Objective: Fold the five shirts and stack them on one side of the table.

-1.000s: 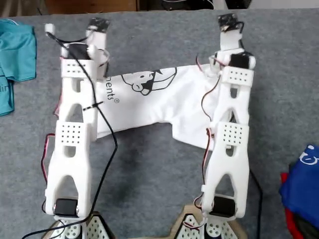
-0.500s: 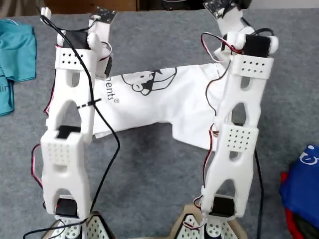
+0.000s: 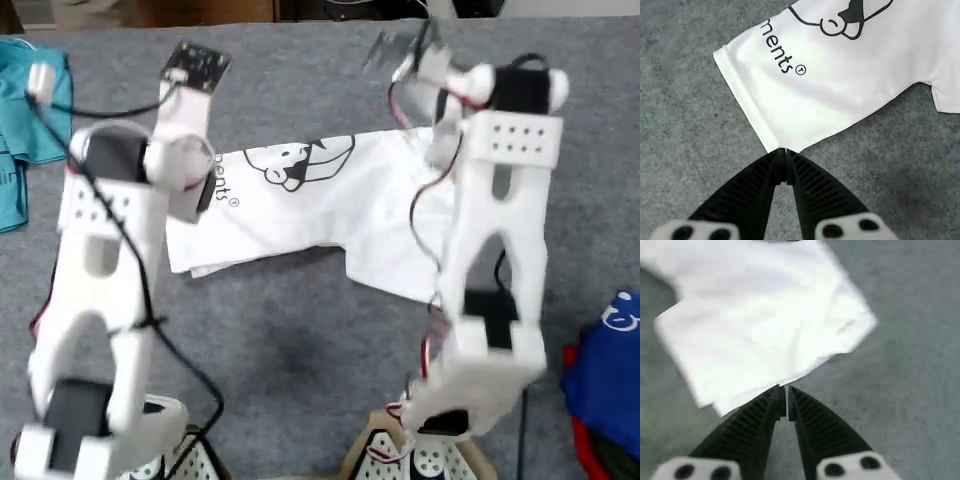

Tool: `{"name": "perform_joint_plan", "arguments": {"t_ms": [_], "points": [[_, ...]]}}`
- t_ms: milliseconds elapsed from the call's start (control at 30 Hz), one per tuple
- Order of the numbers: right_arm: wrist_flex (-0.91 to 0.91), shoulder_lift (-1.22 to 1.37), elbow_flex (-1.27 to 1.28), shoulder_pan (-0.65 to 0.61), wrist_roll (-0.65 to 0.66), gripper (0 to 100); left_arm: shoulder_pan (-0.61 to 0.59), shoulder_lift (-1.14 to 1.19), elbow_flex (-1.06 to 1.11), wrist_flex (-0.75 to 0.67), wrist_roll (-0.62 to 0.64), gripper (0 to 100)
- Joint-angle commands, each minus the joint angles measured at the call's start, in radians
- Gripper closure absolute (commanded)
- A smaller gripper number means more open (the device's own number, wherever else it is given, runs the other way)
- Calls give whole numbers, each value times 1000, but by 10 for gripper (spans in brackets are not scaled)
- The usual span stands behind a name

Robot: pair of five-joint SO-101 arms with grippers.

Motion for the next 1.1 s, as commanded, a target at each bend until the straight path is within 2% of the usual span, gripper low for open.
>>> {"name": "perform_joint_plan", "arguments": {"t_ms": [0,133,333,500,767,1067], "points": [[-178,-325,496,-22,106,926,-3,-151,161,-64,2,981],[-387,-565,901,-21,199,807,-40,-180,206,-71,6,981],[-525,-659,1210,-13,267,792,-106,-180,210,-69,8,981],[-605,-573,1241,-10,272,790,-106,-180,210,-69,8,981],[-631,-394,1211,8,293,789,-106,-180,210,-28,8,981],[-634,-363,1216,16,293,789,-109,-180,212,-26,8,981]]}}
